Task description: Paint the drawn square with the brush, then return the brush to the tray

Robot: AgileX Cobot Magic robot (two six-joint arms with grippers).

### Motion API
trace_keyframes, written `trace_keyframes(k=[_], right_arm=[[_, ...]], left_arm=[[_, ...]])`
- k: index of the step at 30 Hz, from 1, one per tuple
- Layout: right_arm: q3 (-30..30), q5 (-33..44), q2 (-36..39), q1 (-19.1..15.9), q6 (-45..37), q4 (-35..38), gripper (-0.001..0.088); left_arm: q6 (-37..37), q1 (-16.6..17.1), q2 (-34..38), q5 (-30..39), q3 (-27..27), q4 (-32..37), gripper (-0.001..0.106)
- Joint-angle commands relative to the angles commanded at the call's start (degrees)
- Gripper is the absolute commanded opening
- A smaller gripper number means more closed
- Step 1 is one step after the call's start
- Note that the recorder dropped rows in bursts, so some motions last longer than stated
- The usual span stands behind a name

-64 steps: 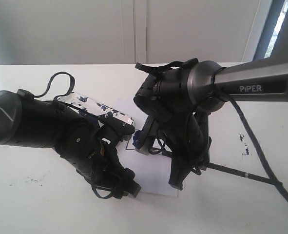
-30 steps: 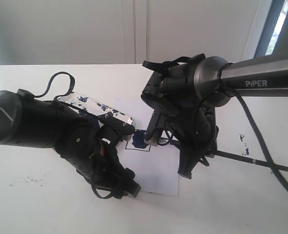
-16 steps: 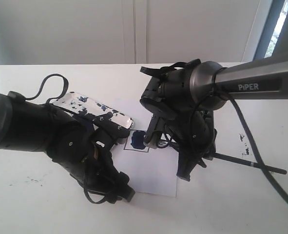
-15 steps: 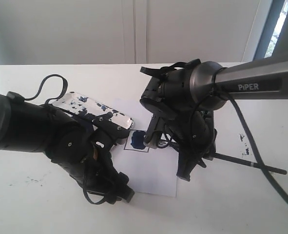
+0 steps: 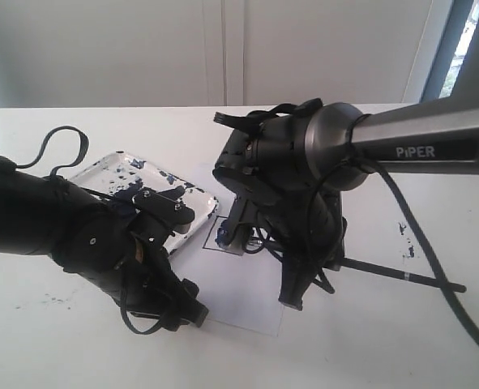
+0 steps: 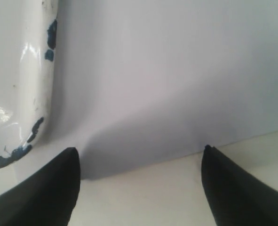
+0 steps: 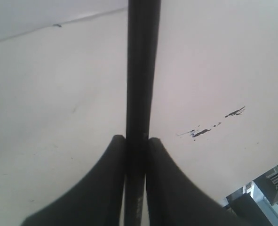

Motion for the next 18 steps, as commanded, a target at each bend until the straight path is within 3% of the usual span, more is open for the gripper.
trace_keyframes(k=[13, 18], right_arm=[[-0.09, -2.92, 0.29, 0.0, -1.09, -2.87, 0.0], [-3.13, 0.41, 2.57, 0.68, -1.51, -5.36, 0.0]], left_arm=[[0.11, 0.0, 0.0, 0.4, 0.0, 0.0, 0.075], [0.11, 0.0, 0.0, 0.4, 0.0, 0.0, 0.075]])
